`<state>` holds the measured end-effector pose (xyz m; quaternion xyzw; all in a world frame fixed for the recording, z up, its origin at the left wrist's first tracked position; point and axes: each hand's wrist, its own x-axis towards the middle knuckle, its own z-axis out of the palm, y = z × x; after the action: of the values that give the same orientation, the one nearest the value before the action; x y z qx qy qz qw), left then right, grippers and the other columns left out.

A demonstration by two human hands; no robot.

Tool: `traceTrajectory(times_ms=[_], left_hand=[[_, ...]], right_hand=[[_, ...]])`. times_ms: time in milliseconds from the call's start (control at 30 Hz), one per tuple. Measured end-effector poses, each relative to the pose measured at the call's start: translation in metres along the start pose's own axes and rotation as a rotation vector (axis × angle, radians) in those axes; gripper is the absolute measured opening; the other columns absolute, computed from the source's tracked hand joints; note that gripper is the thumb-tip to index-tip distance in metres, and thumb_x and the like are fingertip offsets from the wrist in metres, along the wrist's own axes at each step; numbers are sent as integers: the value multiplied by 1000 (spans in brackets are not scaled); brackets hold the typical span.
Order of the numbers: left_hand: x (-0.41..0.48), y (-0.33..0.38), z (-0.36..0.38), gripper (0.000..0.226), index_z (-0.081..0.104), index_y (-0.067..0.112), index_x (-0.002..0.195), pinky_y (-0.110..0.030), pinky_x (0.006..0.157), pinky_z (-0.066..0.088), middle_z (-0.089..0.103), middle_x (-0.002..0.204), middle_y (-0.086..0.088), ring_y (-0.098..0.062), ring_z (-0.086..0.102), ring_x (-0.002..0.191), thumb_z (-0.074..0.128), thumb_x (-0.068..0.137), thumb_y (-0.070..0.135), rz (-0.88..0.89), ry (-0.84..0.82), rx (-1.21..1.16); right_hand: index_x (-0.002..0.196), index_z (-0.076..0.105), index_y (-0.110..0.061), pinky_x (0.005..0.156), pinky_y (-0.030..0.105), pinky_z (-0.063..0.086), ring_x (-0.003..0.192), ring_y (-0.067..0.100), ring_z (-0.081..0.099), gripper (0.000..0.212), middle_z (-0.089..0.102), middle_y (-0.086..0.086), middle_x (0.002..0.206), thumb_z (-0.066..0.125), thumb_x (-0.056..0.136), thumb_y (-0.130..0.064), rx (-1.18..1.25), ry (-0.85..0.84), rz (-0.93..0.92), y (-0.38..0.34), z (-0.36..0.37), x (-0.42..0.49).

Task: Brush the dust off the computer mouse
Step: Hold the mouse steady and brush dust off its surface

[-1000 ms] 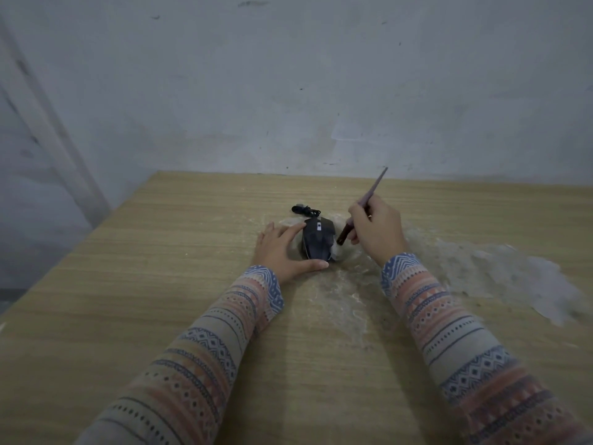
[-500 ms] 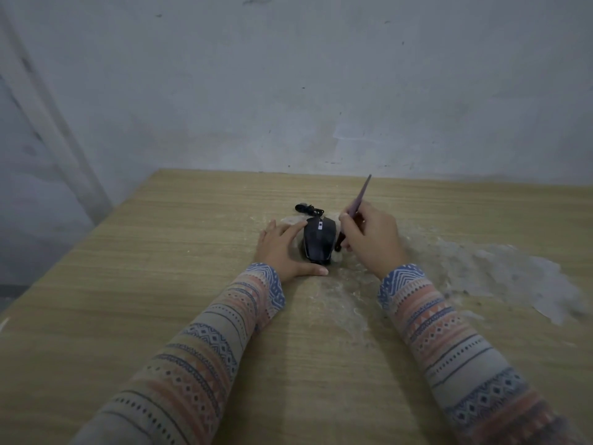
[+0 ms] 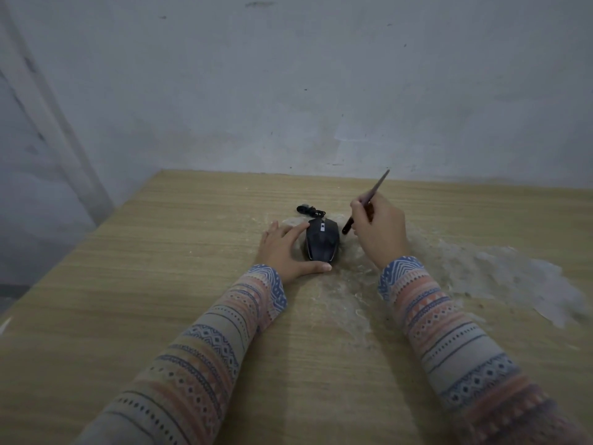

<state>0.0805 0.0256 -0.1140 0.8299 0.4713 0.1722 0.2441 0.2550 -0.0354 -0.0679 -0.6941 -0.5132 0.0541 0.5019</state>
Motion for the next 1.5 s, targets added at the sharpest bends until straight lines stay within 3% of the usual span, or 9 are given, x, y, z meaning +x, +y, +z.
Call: traceTrajectory(times_ms=[100,167,267,300,400,567,800,1000,1500], left_hand=[[1,0,0,103,27,34,148,-46,119,3,27,156,-1,-27,1,148,71,62,69,3,-2,12],[1,1,0,102,27,33,148,-46,119,2,26,156,-2,-27,1,148,71,62,69,3,-2,16],[0,1,0,102,27,34,147,-46,119,2,26,155,-2,-27,0,148,71,62,68,1,-3,6],[0,1,-1,102,28,33,147,-46,119,3,27,155,-2,-27,1,148,71,62,68,2,-2,5],[0,1,-1,101,29,33,147,-47,119,6,28,155,-2,-27,2,147,71,62,68,3,0,12],[-1,0,0,97,29,33,147,-47,119,6,29,155,-2,-26,3,147,67,65,70,6,15,7],[1,-3,4,94,28,34,148,-43,118,1,28,155,-3,-24,3,148,61,69,73,12,32,8],[1,-5,4,94,30,34,147,-42,118,0,29,155,-2,-23,3,147,62,68,73,21,38,-7],[0,-2,3,95,28,34,147,-42,119,1,27,156,-2,-23,2,148,62,68,73,7,29,4]], right_hand=[[96,60,-22,74,45,60,77,24,68,11,67,4,84,51,98,-28,138,3,33,-3,3,6],[99,61,-19,78,42,59,81,22,68,12,68,6,92,50,99,-24,62,44,14,0,3,11],[95,61,-21,67,15,55,71,5,66,11,68,6,94,51,98,-19,89,106,-13,2,5,15],[92,59,-24,63,14,55,67,4,67,11,68,4,89,52,97,-18,177,108,-2,1,7,15],[87,59,-30,63,24,59,67,7,67,17,67,-1,81,54,94,-16,397,77,58,0,12,15],[88,62,-24,61,20,58,68,9,69,14,69,2,83,56,95,-14,486,108,184,8,17,21],[98,62,-10,66,24,58,70,13,69,11,70,2,82,53,98,-16,347,-47,190,7,30,38],[103,62,-8,65,20,56,68,9,68,17,70,3,84,51,99,-20,199,-24,154,7,32,49],[98,59,-10,81,37,58,83,22,69,14,71,9,91,48,100,-19,99,-5,84,3,31,49]])
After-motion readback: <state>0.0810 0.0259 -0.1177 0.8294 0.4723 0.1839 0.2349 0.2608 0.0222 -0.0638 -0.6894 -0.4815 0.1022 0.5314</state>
